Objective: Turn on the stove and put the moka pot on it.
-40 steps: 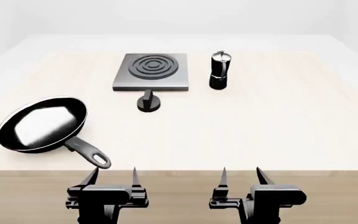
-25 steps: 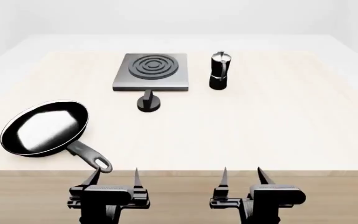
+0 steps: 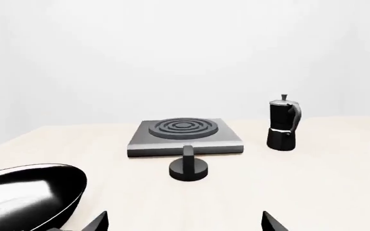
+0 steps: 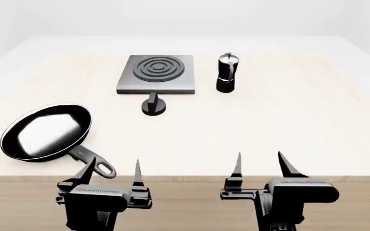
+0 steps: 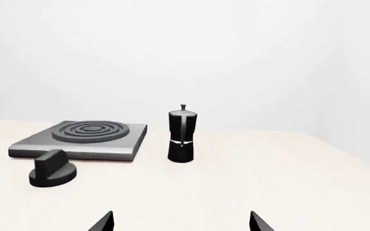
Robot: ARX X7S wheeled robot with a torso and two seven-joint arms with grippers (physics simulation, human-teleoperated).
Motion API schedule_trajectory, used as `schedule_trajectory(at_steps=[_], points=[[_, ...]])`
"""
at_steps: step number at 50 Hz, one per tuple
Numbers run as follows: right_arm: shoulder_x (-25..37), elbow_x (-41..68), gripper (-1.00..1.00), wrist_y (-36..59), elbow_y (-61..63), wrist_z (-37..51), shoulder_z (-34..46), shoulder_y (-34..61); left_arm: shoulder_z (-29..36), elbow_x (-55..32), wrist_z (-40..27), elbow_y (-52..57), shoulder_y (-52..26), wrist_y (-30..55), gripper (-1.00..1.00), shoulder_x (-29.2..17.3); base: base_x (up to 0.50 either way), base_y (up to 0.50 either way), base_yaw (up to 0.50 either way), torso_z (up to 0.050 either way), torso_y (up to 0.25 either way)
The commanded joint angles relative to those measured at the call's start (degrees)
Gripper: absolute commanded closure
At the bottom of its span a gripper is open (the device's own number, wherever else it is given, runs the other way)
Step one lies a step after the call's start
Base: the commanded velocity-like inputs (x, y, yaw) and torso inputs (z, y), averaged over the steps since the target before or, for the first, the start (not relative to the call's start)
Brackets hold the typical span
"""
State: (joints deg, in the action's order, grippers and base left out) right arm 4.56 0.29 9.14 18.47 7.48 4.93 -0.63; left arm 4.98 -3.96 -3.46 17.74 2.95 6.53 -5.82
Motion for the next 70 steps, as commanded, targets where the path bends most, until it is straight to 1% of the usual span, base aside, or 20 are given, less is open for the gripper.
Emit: schedule_trajectory(at_steps=[1,4,7,10,16,22,40,60,70], points=[[0.9,-0.2,-1.00,7.1,13.8,1.7,1.0,0.2,0.7,-0.8,-0.9,11.0,1.7,3.9,-1.00,-1.8,0.00,0.00,0.00,0.000,0.000],[1.2,-0.4,-1.00,11.0,20.0,1.9,1.4,0.8,0.6,-1.1,-1.4,16.9,2.2,6.7,-1.00,-2.3,0.00,0.00,0.00,0.000,0.000],[1.5,-0.4,-1.00,13.4,23.6,2.1,1.8,1.3,0.6,-1.3,-1.9,20.6,2.4,8.8,-1.00,-2.7,0.00,0.00,0.00,0.000,0.000],[1.8,-0.3,-1.00,14.3,25.3,2.3,2.0,1.6,0.6,-1.5,-2.2,22.9,2.4,9.9,-1.00,-3.0,0.00,0.00,0.00,0.000,0.000],[2.8,-1.1,-1.00,19.8,31.3,2.6,2.6,3.3,0.2,-2.0,-3.2,28.8,2.5,13.0,-1.00,-3.5,0.00,0.00,0.00,0.000,0.000],[3.4,-0.3,-1.00,22.9,34.8,3.1,2.2,4.5,-0.1,-2.0,-4.1,32.9,2.4,15.1,-1.00,-4.1,0.00,0.00,0.00,0.000,0.000],[4.4,1.4,-1.00,24.5,34.9,4.6,2.1,5.1,-0.7,-3.1,-5.5,34.3,1.8,16.8,-1.00,-4.9,0.01,0.00,0.00,0.000,0.000],[5.4,2.3,-1.00,24.6,35.3,5.5,2.8,5.2,0.7,-3.4,-6.3,34.5,1.5,17.5,-1.00,-5.8,0.50,0.00,0.00,0.000,0.000],[5.7,2.8,-1.00,24.4,34.9,6.2,2.6,5.3,0.4,-4.0,-6.9,34.6,1.6,17.2,-1.00,-6.0,0.50,0.00,0.00,0.000,0.000]])
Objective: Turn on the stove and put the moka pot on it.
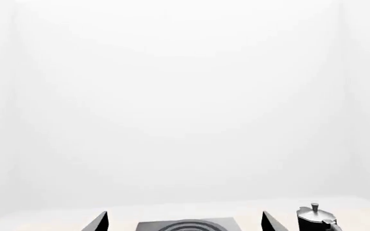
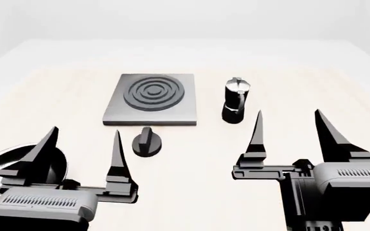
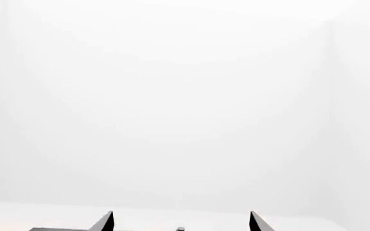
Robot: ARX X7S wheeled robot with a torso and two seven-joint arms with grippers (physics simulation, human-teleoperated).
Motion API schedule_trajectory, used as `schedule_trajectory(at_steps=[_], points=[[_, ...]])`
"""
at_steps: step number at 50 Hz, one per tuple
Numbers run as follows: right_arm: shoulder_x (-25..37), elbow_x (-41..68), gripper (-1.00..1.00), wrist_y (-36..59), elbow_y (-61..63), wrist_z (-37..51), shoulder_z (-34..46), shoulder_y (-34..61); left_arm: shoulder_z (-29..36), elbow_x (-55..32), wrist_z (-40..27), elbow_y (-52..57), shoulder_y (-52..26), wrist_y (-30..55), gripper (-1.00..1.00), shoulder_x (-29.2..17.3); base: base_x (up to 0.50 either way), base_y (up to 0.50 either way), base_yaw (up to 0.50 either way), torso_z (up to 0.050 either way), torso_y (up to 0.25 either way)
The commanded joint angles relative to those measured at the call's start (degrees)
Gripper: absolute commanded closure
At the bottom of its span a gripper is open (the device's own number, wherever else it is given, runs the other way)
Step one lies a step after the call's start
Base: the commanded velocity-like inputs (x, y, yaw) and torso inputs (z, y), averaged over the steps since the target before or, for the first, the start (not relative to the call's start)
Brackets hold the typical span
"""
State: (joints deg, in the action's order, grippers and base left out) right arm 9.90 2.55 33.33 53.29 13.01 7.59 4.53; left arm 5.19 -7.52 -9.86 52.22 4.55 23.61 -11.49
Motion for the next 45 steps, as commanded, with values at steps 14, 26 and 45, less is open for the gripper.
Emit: schedule_trajectory(at_steps=[14,26,45], points=[[1.0,1.9,-1.00,1.3,1.2,1.5,0.2,0.5,0.6,-0.6,-1.2,-0.3,-0.2,-0.2,-1.00,-0.8,0.50,0.00,0.00,0.000,0.001],[1.6,2.4,-1.00,-0.3,0.8,2.3,0.5,0.0,0.3,-2.6,-1.4,0.1,-0.2,0.9,-1.00,-1.5,0.31,0.00,0.00,0.014,0.001],[2.6,3.4,-1.00,-0.6,0.7,3.4,0.6,0.2,0.4,-4.0,-1.8,0.1,0.1,0.1,-1.00,-2.3,0.00,0.00,0.00,0.048,0.000]])
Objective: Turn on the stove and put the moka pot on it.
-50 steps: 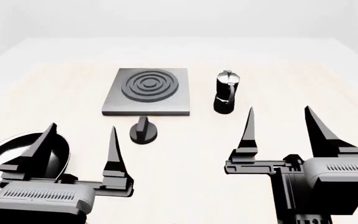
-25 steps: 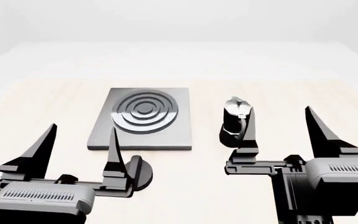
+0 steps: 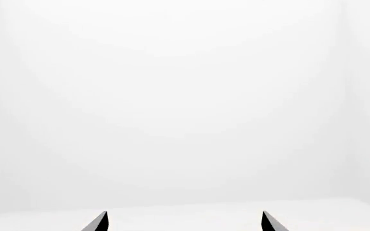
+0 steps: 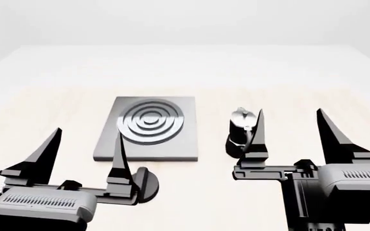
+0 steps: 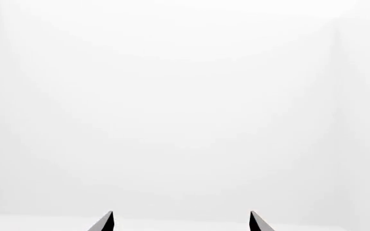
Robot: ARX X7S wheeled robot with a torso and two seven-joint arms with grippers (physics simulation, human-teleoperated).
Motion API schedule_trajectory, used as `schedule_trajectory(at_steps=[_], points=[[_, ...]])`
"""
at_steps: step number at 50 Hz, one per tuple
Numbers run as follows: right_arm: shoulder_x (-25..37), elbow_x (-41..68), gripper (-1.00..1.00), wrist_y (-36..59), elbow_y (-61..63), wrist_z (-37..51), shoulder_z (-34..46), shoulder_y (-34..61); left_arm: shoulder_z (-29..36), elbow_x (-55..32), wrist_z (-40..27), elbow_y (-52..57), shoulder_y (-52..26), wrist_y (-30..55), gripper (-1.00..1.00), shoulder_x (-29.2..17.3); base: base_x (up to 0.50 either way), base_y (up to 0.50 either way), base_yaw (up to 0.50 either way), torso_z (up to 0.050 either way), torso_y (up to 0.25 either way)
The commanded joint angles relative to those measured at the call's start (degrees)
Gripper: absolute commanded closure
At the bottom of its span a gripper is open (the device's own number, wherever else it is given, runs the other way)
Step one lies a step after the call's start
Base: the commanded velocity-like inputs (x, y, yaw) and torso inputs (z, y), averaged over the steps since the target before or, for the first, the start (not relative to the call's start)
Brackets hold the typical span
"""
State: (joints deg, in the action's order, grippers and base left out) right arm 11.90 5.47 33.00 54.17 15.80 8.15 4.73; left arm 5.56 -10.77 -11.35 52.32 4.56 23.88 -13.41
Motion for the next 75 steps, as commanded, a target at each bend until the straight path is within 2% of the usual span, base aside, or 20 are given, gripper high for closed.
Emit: schedule_trajectory(at_steps=[1,20,75], points=[[0.6,0.6,-1.00,-0.5,-0.3,0.7,0.0,0.0,0.1,-0.8,-0.4,0.0,0.0,-0.1,-1.00,-0.4,0.00,0.00,0.00,0.048,0.000],[1.5,1.3,-1.00,-0.7,-0.1,1.7,0.3,-0.1,1.2,-0.2,-1.4,-0.1,0.0,0.2,-1.00,-1.2,0.00,0.00,0.00,0.048,-0.016],[3.1,2.6,-1.00,-1.5,-0.8,3.5,1.4,0.0,3.0,-0.6,-2.8,-1.3,-0.5,1.3,-1.00,-3.2,0.00,0.00,0.00,0.045,-0.156]])
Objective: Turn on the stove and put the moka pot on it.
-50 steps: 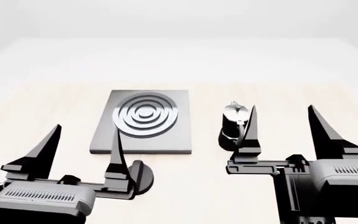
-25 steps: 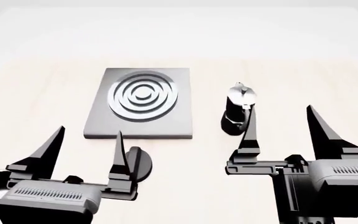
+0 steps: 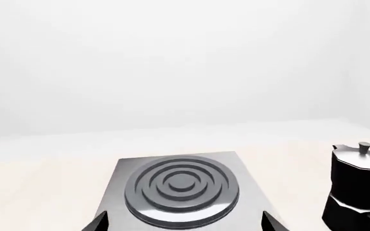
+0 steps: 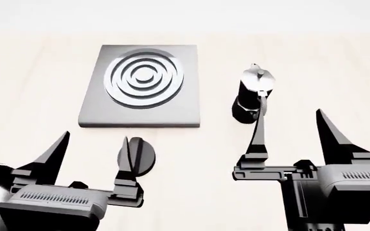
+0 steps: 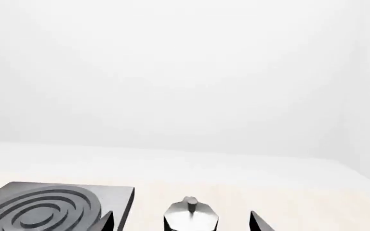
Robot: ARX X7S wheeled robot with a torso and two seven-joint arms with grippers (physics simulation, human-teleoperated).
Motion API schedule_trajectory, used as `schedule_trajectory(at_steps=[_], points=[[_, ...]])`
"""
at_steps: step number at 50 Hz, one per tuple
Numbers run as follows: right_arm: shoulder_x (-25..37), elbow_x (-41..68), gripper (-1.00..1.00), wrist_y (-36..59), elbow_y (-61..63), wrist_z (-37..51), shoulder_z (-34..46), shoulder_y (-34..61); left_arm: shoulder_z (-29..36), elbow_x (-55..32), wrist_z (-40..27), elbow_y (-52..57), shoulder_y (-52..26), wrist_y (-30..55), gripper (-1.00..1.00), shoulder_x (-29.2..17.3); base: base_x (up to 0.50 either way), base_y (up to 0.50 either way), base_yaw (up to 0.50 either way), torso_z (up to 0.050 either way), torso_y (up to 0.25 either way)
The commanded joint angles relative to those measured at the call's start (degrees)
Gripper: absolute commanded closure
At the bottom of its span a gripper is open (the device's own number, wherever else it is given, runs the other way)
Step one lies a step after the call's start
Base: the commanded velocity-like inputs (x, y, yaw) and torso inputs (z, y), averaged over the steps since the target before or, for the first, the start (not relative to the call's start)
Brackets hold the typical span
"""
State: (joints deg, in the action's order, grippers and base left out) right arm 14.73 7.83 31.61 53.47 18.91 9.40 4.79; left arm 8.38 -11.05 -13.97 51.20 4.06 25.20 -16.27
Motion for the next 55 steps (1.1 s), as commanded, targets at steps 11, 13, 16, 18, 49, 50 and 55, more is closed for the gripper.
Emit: schedule_trajectory(at_steps=[11,13,16,18,49,50,55], points=[[0.6,0.5,-1.00,-0.3,-0.4,0.6,0.3,0.1,-0.1,-0.7,-0.9,-0.2,-0.2,0.6,-1.00,-0.5,0.00,0.00,0.00,0.045,-0.157],[0.6,0.6,-1.00,0.3,0.0,0.7,0.4,0.4,0.0,-0.7,-1.0,-0.3,-0.3,0.7,-1.00,-0.5,0.00,0.00,0.00,0.045,-0.156],[0.6,0.6,-1.00,0.4,0.0,0.9,0.4,0.4,0.0,-0.8,-1.1,-0.5,-0.3,0.5,-1.00,-0.5,0.00,0.00,0.00,0.045,-0.156],[0.7,0.6,-1.00,0.4,0.0,0.9,0.5,0.4,-0.2,-1.1,-1.1,-0.5,-0.3,0.5,-1.00,-0.6,0.00,0.00,0.00,0.045,-0.156],[1.7,1.1,-1.00,0.3,0.0,1.9,0.7,0.1,3.2,-3.0,-1.1,-14.0,-6.6,1.5,-1.00,2.1,0.00,0.00,0.00,0.013,-0.044],[1.7,1.2,-1.00,0.3,0.0,1.9,0.7,0.1,3.1,-3.0,-0.9,-14.9,-6.6,0.8,-1.00,2.2,0.00,0.00,0.00,0.000,0.000],[1.8,1.3,-1.00,0.5,0.2,2.1,0.7,0.3,3.3,-2.8,-0.7,-18.5,-7.0,-0.8,-1.00,2.4,0.00,0.00,0.00,0.000,0.000]])
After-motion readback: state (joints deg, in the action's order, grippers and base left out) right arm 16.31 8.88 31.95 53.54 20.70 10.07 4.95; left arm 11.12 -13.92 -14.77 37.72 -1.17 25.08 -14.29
